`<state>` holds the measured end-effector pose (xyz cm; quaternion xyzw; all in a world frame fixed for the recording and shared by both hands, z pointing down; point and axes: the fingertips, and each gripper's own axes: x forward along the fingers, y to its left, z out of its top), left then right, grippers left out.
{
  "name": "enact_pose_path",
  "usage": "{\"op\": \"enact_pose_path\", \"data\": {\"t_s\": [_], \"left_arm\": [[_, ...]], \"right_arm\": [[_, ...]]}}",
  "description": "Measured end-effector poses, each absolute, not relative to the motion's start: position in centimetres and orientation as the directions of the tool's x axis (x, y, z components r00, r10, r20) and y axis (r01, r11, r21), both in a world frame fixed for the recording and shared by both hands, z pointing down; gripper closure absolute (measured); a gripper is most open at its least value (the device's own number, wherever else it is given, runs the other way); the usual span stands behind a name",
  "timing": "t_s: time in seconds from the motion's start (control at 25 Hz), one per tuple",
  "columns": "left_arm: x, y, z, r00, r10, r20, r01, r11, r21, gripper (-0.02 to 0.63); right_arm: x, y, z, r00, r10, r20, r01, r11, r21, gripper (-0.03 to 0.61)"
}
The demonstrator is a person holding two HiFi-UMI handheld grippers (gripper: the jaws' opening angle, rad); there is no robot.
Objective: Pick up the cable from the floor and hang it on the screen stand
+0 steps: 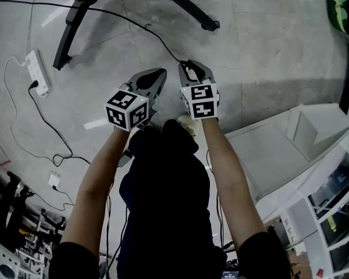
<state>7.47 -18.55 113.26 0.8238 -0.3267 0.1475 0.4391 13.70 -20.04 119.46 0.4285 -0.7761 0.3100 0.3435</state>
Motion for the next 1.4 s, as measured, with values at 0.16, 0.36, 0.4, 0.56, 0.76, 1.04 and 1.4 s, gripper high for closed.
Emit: {"op": "enact_pose_path", "data": {"t_s": [0.16, 0.36, 0.4, 0.56, 0.76, 1.04, 1.4], "left_arm": [[7.4, -18.9, 110.6, 0.737, -0.418, 0.531, -0.673, -0.391, 0.627, 0.609], [7.5, -19.0, 106.9, 0.742, -0.419, 0.524, -0.668, -0.395, 0.630, 0.609], [7.5, -19.1, 106.2, 0.741, -0.417, 0.525, -0.669, -0.396, 0.629, 0.609], [7.5, -19.0, 103.5, 0.742, -0.411, 0.530, -0.669, -0.403, 0.625, 0.609], [7.2, -18.6, 99.9, 0.746, -0.403, 0.530, -0.665, -0.413, 0.622, 0.609], [6.1, -17.9, 95.7, 0.742, -0.405, 0.535, -0.670, -0.417, 0.614, 0.609], [5.1, -15.7, 91.1, 0.725, -0.413, 0.551, -0.688, -0.407, 0.600, 0.609]], "right_arm": [[13.7, -20.2, 116.6, -0.387, -0.452, 0.804, -0.876, 0.452, -0.168, 0.465], [13.6, -20.4, 112.7, -0.381, -0.450, 0.808, -0.874, 0.461, -0.155, 0.465], [13.5, -20.4, 111.9, -0.382, -0.449, 0.808, -0.872, 0.465, -0.154, 0.465], [13.3, -20.5, 108.8, -0.380, -0.444, 0.811, -0.866, 0.479, -0.144, 0.466], [12.5, -20.2, 105.1, -0.376, -0.440, 0.815, -0.866, 0.480, -0.140, 0.469], [11.1, -19.4, 100.5, -0.381, -0.438, 0.814, -0.863, 0.486, -0.142, 0.471], [10.3, -17.5, 94.8, -0.385, -0.440, 0.811, -0.861, 0.489, -0.143, 0.471]]}}
